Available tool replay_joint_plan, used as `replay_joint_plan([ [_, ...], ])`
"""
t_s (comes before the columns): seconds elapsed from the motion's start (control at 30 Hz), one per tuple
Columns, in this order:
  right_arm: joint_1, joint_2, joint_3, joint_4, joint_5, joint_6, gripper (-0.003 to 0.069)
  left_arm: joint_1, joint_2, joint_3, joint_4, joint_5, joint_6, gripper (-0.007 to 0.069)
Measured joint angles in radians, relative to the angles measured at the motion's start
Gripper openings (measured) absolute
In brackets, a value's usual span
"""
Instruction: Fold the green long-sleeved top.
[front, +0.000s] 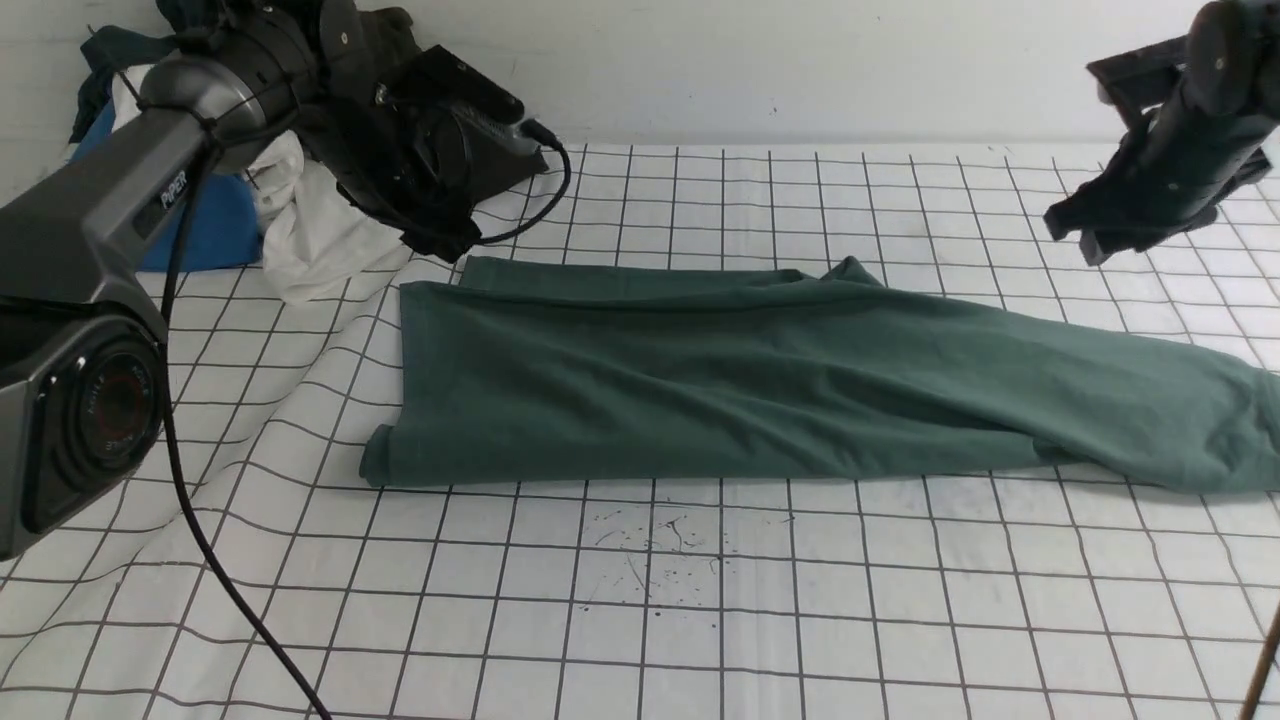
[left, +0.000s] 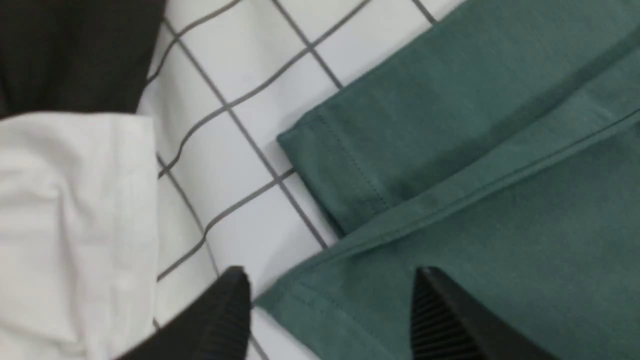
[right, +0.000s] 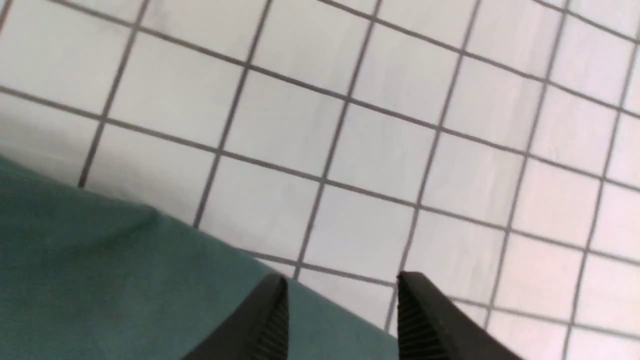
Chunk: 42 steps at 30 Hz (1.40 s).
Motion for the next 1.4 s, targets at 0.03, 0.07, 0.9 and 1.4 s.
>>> replay_joint_plan([
  [0.03, -0.016, -0.024, 0.0, 0.0, 0.043, 0.027, 0.0374, 0.002, -0.019, 0.0, 0.001, 0.021, -0.048, 0.0479],
  [0.07, -0.025, -0.038, 0.0, 0.0, 0.068, 0.034, 0.0388, 0.002, -0.035, 0.0, 0.001, 0.042, -0.066, 0.0491],
  [0.9, -0.275, -0.17, 0.53, 0.151, -0.176, 0.12, 0.0536, -0.006, -0.096, -0.006, -0.217, 0.21, -0.027, -0.0008],
  [1.4, -0.228, -0.123, 0.527, 0.144, -0.208, 0.117, 0.0321, -0.006, -0.096, -0.006, -0.219, 0.21, -0.026, -0.0008],
])
